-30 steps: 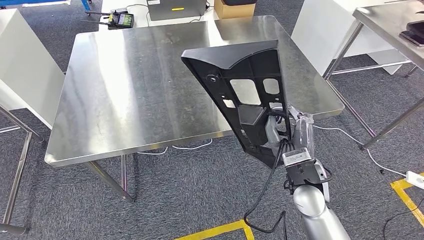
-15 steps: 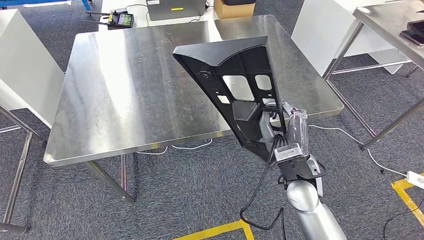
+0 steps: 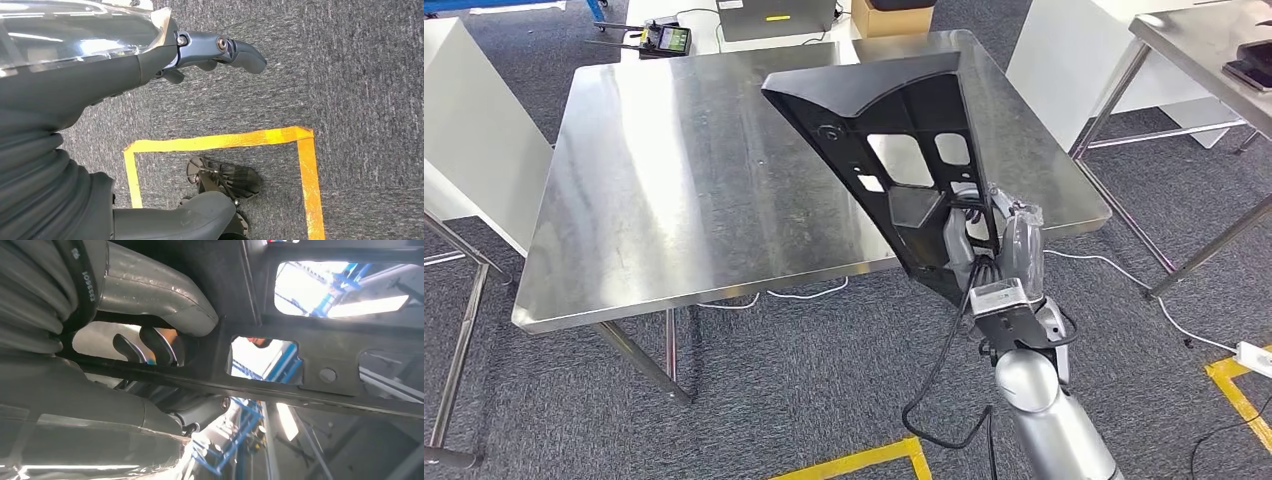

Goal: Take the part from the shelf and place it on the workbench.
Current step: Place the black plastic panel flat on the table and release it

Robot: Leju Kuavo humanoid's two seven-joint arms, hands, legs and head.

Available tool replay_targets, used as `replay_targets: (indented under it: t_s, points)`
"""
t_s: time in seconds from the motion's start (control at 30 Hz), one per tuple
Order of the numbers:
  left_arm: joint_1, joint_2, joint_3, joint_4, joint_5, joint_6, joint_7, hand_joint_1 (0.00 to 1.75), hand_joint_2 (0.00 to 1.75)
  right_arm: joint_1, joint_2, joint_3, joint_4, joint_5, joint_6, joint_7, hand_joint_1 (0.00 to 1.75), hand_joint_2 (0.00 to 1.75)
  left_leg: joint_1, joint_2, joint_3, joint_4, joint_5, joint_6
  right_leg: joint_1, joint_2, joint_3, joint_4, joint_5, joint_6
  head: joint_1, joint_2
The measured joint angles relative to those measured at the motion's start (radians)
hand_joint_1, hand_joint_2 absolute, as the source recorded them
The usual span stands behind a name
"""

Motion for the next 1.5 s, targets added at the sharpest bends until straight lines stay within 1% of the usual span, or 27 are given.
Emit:
replay_targets:
  t_s: [0.1, 0.17, 0.33, 0.7, 0.87, 1.0, 1.13, 1.17, 1.2, 1.23, 1.27, 1.3, 1.33, 1.37, 1.4, 1.43, 1.47, 1.5]
  points:
    - [0.0, 0.0, 0.002, 0.0, -0.004, -0.004, 0.002, 0.0, 1.75, -0.064, -0.006, -0.012, 0.0, 0.068, -0.008, 0.063, 1.75, 1.75, 0.0, 0.0, 0.0, 0.0, 0.0, 0.0, 0.0, 0.0, 0.0, 0.0, 0.0, 0.0, 0.0, 0.0]
    - [0.001, 0.0, 0.003, 0.0, -0.008, -0.004, 0.007, 0.0, 1.75, -0.107, -0.01, -0.021, 0.002, 0.109, -0.016, 0.09, 1.75, 1.75, 0.0, 0.0, 0.0, 0.0, 0.0, 0.0, 0.0, 0.0, 0.0, 0.0, 0.0, 0.0, 0.0, 0.0]
    - [0.001, 0.0, 0.003, 0.0, -0.012, -0.004, 0.015, 0.0, 1.75, -0.188, -0.018, -0.03, 0.014, 0.14, -0.022, 0.112, 1.75, 1.75, 0.0, 0.0, 0.001, 0.0, 0.0, 0.0, 0.0, 0.0, 0.0, 0.0, 0.0, 0.0, 0.0, 0.0]
    - [0.001, 0.0, 0.005, 0.0, -0.013, -0.005, 0.016, 0.0, 1.75, -0.218, -0.02, -0.029, 0.038, 0.147, -0.025, 0.117, 1.75, 1.75, 0.0, 0.0, 0.0, 0.0, 0.0, 0.0, 0.0, 0.0, 0.0, 0.0, 0.0, 0.0, 0.0, 0.0]
    - [0.001, 0.0, 0.007, 0.0, -0.007, -0.009, 0.016, 0.0, 1.75, -0.267, -0.018, -0.021, 0.099, 0.143, -0.013, 0.113, 1.75, 1.75, 0.0, 0.0, 0.0, 0.0, 0.001, 0.0, 0.0, 0.0, 0.0, 0.0, 0.0, 0.0, 0.0, 0.0]
    - [0.003, 0.0, 0.012, 0.0, 0.001, -0.011, 0.013, 0.0, 1.75, -0.284, -0.014, -0.001, 0.138, 0.136, -0.012, 0.095, 1.75, 1.75, 0.0, -0.001, 0.0, 0.0, 0.001, 0.0, 0.0, 0.0, 0.001, 0.0, 0.0, 0.0, 0.0, 0.0]
    - [0.007, 0.003, 0.013, 0.0, 0.002, -0.012, 0.009, 0.0, 1.75, -0.288, -0.008, 0.018, 0.158, 0.134, -0.012, 0.091, 1.75, 1.75, -0.003, -0.001, -0.002, 0.002, 0.0, 0.004, -0.004, 0.0, 0.001, -0.003, 0.002, 0.004, 0.0, 0.0]
    - [0.008, 0.003, 0.013, 0.0, 0.002, -0.012, 0.008, 0.0, 1.75, -0.288, -0.007, 0.023, 0.161, 0.133, -0.013, 0.09, 1.75, 1.75, 0.001, -0.001, 0.001, -0.004, 0.002, 0.007, -0.003, 0.0, -0.002, 0.0, 0.001, 0.005, 0.0, 0.0]
    - [0.008, 0.004, 0.013, 0.0, 0.002, -0.012, 0.007, 0.0, 1.75, -0.288, -0.006, 0.026, 0.163, 0.133, -0.014, 0.09, 1.75, 1.75, 0.005, 0.001, 0.005, -0.011, 0.005, 0.01, -0.003, 0.0, -0.007, 0.01, -0.005, 0.006, 0.0, 0.0]
    - [0.009, 0.004, 0.013, 0.0, 0.002, -0.012, 0.007, 0.0, 1.75, -0.288, -0.006, 0.03, 0.165, 0.133, -0.015, 0.089, 1.75, 1.75, 0.009, 0.002, 0.009, -0.018, 0.008, 0.014, -0.002, 0.001, -0.021, 0.037, -0.018, 0.006, 0.001, 0.0]
    - [0.009, 0.004, 0.013, 0.0, 0.002, -0.012, 0.006, 0.0, 1.75, -0.288, -0.007, 0.033, 0.166, 0.132, -0.017, 0.089, 1.75, 1.75, 0.014, 0.004, 0.012, -0.024, 0.01, 0.017, -0.004, 0.001, -0.045, 0.083, -0.038, 0.006, 0.002, 0.0]
    - [0.009, 0.004, 0.013, 0.0, 0.002, -0.012, 0.006, 0.0, 1.75, -0.287, -0.007, 0.035, 0.168, 0.13, -0.019, 0.088, 1.75, 1.75, 0.015, 0.005, 0.013, -0.025, 0.011, 0.018, -0.009, 0.001, -0.077, 0.146, -0.063, 0.006, 0.002, 0.0]
    - [0.01, 0.005, 0.013, 0.0, 0.002, -0.011, 0.006, 0.0, 1.75, -0.284, -0.009, 0.038, 0.17, 0.129, -0.021, 0.088, 1.75, 1.75, 0.016, 0.006, 0.012, -0.025, 0.011, 0.018, -0.014, 0.001, -0.113, 0.216, -0.086, 0.008, 0.003, 0.0]
    - [0.011, 0.005, 0.013, 0.0, 0.002, -0.011, 0.007, 0.0, 1.75, -0.279, -0.01, 0.041, 0.172, 0.128, -0.024, 0.088, 1.75, 1.75, 0.017, 0.006, 0.012, -0.025, 0.011, 0.017, -0.021, 0.001, -0.142, 0.269, -0.1, 0.013, 0.003, 0.0]
    - [0.012, 0.005, 0.013, 0.0, 0.002, -0.011, 0.007, 0.0, 1.75, -0.273, -0.011, 0.044, 0.173, 0.127, -0.026, 0.088, 1.75, 1.75, 0.019, 0.006, 0.013, -0.025, 0.01, 0.014, -0.029, 0.001, -0.155, 0.289, -0.098, 0.023, 0.003, 0.0]
    - [0.013, 0.005, 0.013, 0.0, 0.002, -0.012, 0.008, 0.0, 1.75, -0.267, -0.012, 0.047, 0.174, 0.125, -0.028, 0.087, 1.75, 1.75, 0.022, 0.006, 0.014, -0.024, 0.009, 0.01, -0.036, 0.001, -0.149, 0.267, -0.081, 0.036, 0.003, 0.0]
    - [0.014, 0.005, 0.013, 0.0, 0.002, -0.012, 0.009, 0.0, 1.75, -0.262, -0.013, 0.05, 0.175, 0.125, -0.029, 0.086, 1.75, 1.75, 0.026, 0.006, 0.015, -0.023, 0.007, 0.004, -0.044, 0.0, -0.125, 0.209, -0.051, 0.05, 0.003, 0.0]
    - [0.015, 0.006, 0.014, 0.0, 0.002, -0.013, 0.009, 0.0, 1.75, -0.259, -0.015, 0.053, 0.175, 0.123, -0.031, 0.086, 1.75, 1.75, 0.029, 0.006, 0.016, -0.022, 0.005, -0.004, -0.052, -0.002, -0.091, 0.132, -0.02, 0.064, 0.004, 0.0]
